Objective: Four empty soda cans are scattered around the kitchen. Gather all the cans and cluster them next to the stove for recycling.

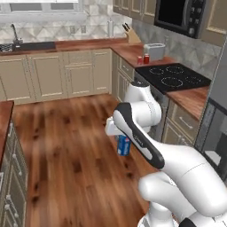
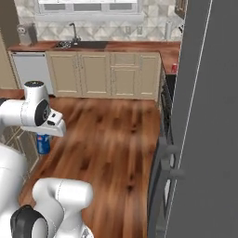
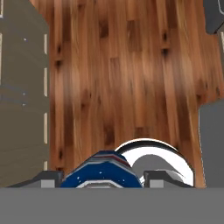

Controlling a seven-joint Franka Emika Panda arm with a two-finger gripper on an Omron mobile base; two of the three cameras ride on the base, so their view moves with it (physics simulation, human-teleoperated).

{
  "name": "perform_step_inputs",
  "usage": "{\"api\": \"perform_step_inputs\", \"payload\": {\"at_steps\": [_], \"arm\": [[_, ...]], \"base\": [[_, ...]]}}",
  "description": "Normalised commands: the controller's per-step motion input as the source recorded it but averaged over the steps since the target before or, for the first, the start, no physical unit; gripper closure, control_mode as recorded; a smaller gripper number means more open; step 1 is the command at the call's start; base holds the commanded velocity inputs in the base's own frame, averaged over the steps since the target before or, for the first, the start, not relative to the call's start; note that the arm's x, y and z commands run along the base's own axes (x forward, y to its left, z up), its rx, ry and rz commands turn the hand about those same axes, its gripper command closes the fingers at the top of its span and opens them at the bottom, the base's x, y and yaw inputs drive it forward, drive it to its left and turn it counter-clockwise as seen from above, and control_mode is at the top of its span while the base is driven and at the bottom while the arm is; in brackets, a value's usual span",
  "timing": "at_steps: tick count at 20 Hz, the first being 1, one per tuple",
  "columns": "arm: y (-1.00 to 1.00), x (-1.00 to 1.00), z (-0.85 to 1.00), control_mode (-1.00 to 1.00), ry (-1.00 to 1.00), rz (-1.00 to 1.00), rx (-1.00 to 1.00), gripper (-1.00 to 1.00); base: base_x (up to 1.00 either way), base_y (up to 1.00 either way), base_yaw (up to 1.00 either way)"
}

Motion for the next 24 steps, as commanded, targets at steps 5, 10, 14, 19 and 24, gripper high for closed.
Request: {"api": "perform_step_inputs", "payload": {"at_steps": [5, 10, 14, 19, 24], "arm": [[0.0, 0.0, 0.0, 1.0, 0.0, 0.0, 0.0, 1.0], [0.0, 0.0, 0.0, 1.0, 0.0, 0.0, 0.0, 1.0], [0.0, 0.0, 0.0, 1.0, 0.0, 0.0, 0.0, 1.0], [0.0, 0.0, 0.0, 1.0, 0.0, 0.0, 0.0, 1.0], [0.0, 0.0, 0.0, 1.0, 0.0, 0.0, 0.0, 1.0]], "base": [[1.0, 0.0, -0.1], [1.0, 0.04, -0.54], [0.98, 0.11, -0.6], [0.99, 0.6, -0.57], [0.73, 0.72, -0.52]]}}
